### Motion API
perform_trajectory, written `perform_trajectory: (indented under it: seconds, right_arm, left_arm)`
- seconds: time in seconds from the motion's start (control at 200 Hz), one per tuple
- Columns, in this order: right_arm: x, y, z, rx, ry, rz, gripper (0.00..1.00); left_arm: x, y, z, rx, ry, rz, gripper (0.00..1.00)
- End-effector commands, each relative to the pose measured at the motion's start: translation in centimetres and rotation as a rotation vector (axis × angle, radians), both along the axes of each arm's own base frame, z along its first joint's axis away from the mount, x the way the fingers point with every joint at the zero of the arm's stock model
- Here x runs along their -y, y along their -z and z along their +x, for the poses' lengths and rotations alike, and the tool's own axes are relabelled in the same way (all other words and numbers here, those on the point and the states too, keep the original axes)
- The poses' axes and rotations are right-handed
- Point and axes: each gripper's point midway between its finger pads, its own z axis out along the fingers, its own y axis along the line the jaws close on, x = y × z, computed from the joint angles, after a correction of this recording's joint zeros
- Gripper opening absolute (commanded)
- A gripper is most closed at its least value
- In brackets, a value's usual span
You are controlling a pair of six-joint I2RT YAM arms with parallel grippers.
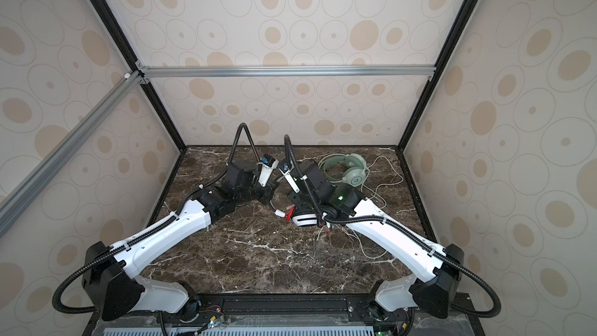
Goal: Wrap the headphones
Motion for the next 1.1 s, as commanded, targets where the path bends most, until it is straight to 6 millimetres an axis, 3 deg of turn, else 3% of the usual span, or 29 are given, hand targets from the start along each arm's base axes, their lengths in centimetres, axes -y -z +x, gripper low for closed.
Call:
perform_trajectory:
  seconds: [0.0, 0.255, 0.5, 0.725, 0.875, 1.095]
  right_arm:
    - [0.9, -2.2, 0.7, 0.065, 0.029, 0.058, 0.59]
    - [0.9, -3.6, 0.0, 0.091, 0.010, 0.138, 0.64]
    - [3.1, -5.0, -2.1, 0.116, 0.015, 0.191, 0.78]
    - [6.1, -3.5, -2.9, 0.119, 0.081, 0.181, 0.95]
    - [6.7, -2.3, -2.9, 0.102, 0.093, 0.198, 1.00]
    - [6.5, -1.0, -2.2, 0.086, 0.090, 0.233, 1.00]
  left_arm:
    - [0.9, -1.4, -0.7, -0.008, 0.060, -0.033, 0.00]
    - [1.0, -1.1, -0.9, -0.029, 0.068, -0.030, 0.00]
    - [0.8, 0.1, 0.1, -0.082, 0.023, -0.017, 0.00]
    - [-1.2, 2.6, 3.1, -0.184, -0.067, -0.056, 0.00]
    - [-3.8, 4.1, 5.9, -0.228, -0.157, -0.065, 0.00]
    - [-8.5, 6.9, 11.6, -0.292, -0.301, -0.073, 0.00]
